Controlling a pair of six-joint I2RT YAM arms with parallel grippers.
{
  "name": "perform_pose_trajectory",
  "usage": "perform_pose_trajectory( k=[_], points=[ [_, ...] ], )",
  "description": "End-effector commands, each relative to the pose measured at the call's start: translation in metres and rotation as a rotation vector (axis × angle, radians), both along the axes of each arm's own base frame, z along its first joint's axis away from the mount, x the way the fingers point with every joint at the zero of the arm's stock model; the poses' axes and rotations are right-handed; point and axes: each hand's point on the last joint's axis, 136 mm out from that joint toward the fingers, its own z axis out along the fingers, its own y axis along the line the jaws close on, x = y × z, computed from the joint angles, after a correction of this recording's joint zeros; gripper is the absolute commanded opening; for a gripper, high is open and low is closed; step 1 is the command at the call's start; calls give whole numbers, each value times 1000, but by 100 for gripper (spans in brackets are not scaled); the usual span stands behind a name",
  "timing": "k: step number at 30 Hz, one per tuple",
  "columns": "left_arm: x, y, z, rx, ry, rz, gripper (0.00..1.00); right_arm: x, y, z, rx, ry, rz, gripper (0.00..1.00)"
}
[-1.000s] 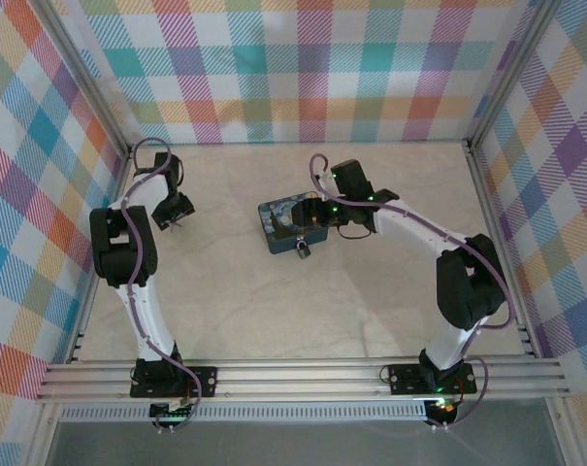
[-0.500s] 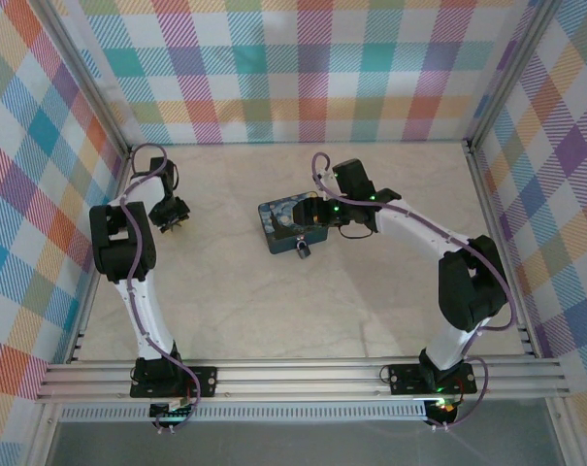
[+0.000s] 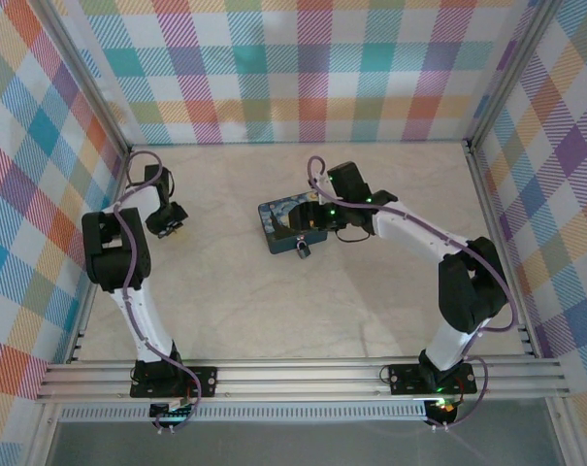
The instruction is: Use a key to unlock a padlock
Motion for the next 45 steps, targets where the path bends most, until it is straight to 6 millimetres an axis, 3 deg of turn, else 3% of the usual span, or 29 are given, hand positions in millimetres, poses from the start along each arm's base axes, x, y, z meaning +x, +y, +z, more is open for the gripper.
perform_pose_trajectory(
  k=[1, 8, 17, 23, 27, 30, 36, 40, 45],
  points=[
    [-32, -28, 1, -95, 66, -14, 4, -7, 5, 21, 22, -21, 12, 71],
    [-65, -65, 24, -126, 61, -87, 0, -14, 7, 19, 20, 4, 21, 71],
    [-122, -164, 50, -192, 39, -291, 0, -21, 4, 17, 31, 40, 3, 71],
    [-139, -228, 76, -317, 5, -404, 0, -26, -4, 18, 62, 7, 54, 70],
    [-142, -268, 101, -478, -2, -510, 0, -53, -10, 29, 171, -145, 257, 59],
    [-145, -292, 119, -572, 7, -627, 0, -65, -17, 18, 141, -238, 352, 50],
    [-169, -325, 141, -661, 24, -997, 0, -59, -28, 25, 352, -125, 394, 38],
    [-173, -336, 147, -714, -20, -1115, 0, -64, -32, 33, 439, -88, 449, 39],
    [-175, -355, 164, -785, -85, -1233, 0, -69, -33, 29, 477, -41, 496, 37]
  ],
)
